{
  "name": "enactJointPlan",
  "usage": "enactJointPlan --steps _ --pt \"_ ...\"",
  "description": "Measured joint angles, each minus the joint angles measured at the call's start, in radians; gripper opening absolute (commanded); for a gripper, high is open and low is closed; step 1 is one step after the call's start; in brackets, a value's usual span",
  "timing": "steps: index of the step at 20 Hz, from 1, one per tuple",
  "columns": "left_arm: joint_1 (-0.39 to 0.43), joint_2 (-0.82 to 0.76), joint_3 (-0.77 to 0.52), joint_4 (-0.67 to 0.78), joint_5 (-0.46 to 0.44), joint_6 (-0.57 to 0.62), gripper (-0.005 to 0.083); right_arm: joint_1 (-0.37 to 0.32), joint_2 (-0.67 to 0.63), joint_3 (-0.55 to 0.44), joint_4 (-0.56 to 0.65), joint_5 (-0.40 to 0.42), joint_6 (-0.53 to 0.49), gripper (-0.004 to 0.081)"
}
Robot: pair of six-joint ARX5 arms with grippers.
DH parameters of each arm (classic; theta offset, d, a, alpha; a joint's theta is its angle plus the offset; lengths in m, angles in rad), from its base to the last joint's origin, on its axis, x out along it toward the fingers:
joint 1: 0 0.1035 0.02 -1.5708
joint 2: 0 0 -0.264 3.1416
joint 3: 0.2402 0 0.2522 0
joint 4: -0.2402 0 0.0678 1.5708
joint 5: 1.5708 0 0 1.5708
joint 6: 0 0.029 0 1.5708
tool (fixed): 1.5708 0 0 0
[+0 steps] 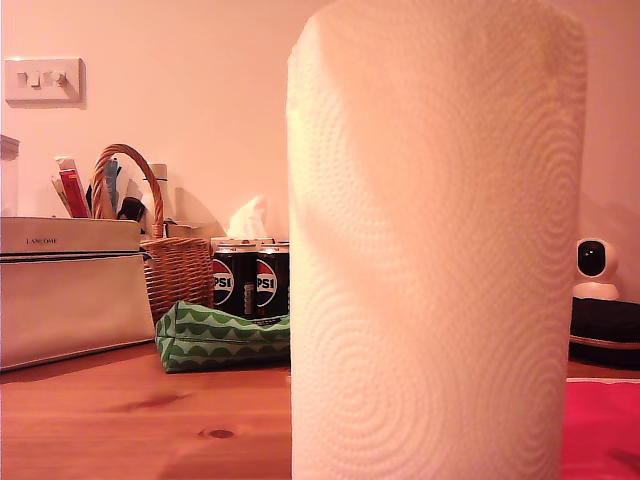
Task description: Insert the paper towel roll into the metallic stand.
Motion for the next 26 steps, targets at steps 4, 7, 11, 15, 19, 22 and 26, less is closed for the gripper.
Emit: enactJointPlan --steps 4,7,11,15,19,22,26 --pt "-0.033 0.117 0.026 -0.054 -0.06 0.05 0.0442 0.0 0.0 0.0 -0.01 0.0 -0.024 -0.0011" --pt "-0.047 0.174 0.061 -0.089 -0.103 0.095 0.0471 0.0 0.0 0.0 -0.015 0.0 -0.025 -0.0011" --pt "-0.059 0.196 0.068 -0.089 -0.163 0.126 0.0471 0.0 0.0 0.0 -0.015 0.0 -0.025 -0.0011" --pt "-0.063 0.232 0.068 -0.082 -0.166 0.13 0.047 0.0 0.0 0.0 -0.015 0.0 -0.025 -0.0011" --pt "-0.063 0.264 0.068 -0.056 -0.171 0.131 0.046 0.0 0.0 0.0 -0.016 0.0 -0.025 -0.0011" --pt "-0.063 0.264 0.068 -0.055 -0.186 0.131 0.0381 0.0 0.0 0.0 -0.016 0.0 -0.025 -0.0011" --pt "-0.063 0.264 0.076 -0.079 -0.212 0.133 0.0243 0.0 0.0 0.0 -0.016 0.0 -0.025 -0.0011"
